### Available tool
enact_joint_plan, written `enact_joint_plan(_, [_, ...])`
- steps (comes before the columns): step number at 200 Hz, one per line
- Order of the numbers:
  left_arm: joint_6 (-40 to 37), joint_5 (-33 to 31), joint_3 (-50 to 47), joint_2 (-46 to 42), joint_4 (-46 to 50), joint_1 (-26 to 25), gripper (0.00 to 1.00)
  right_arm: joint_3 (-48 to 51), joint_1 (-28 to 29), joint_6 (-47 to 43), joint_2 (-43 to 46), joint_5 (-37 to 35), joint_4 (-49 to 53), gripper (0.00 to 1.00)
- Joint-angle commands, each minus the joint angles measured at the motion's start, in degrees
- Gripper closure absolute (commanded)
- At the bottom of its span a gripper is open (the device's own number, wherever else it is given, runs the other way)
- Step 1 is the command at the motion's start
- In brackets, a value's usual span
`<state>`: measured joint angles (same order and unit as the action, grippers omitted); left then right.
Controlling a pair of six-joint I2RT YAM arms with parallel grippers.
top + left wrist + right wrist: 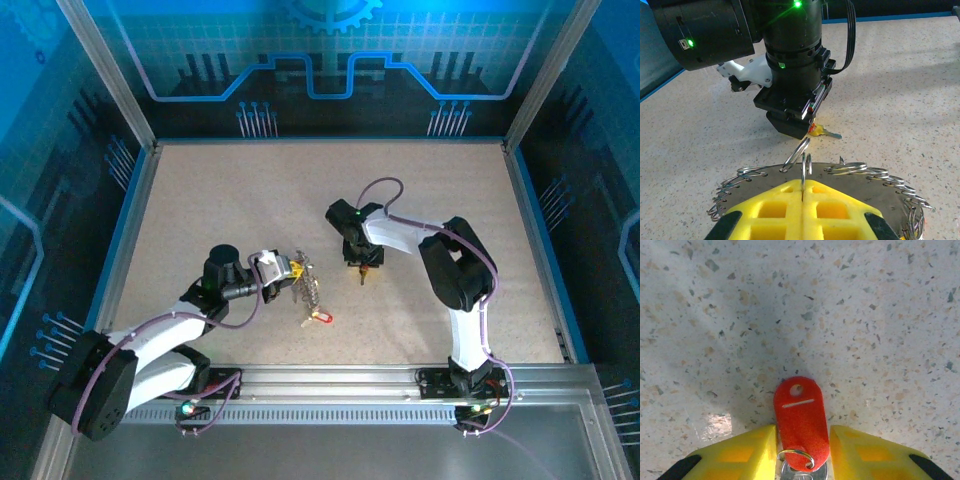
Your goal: Put the keys on the keyring
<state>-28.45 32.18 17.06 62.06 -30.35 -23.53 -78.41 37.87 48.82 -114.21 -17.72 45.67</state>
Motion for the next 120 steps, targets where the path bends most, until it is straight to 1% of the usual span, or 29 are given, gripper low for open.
enact_joint_plan(1, [0.05, -0.47, 0.44, -1.16, 1.55, -0.26, 1.00, 0.89, 1.43, -0.82, 2.28, -0.93, 2.83, 0.67])
enact_joint_plan(15, [0.60, -0.80, 0.55, -1.72, 2.04, -0.27, 1.00, 1.15, 1.52, -1.51, 3.17, -0.55, 2.64, 0.67])
enact_joint_plan(36, [0.77, -0.23, 0.24, -2.10, 2.04, -0.28, 1.00, 1.63, 1.44, -5.67, 4.04, 0.82, 1.56, 0.69])
enact_joint_plan(58, [0.91, -1.30, 0.36, -2.93, 2.85, -0.29, 1.00, 2.36, 1.42, -8.56, 4.91, 1.10, 1.28, 0.71])
enact_joint_plan(72, [1.29, -1.15, 0.14, -3.13, 2.54, -0.29, 1.00, 3.26, 1.42, -10.71, 5.43, 2.41, 0.06, 0.73])
enact_joint_plan(92, [0.91, -1.31, 0.33, -2.31, 2.40, -0.28, 1.00, 3.72, 1.24, -13.03, 5.15, 3.97, -1.11, 0.74])
enact_joint_plan(120, [1.71, -0.75, 0.78, -2.08, 1.93, -0.29, 1.00, 3.53, 0.86, -17.24, 4.28, 3.81, -2.27, 0.67])
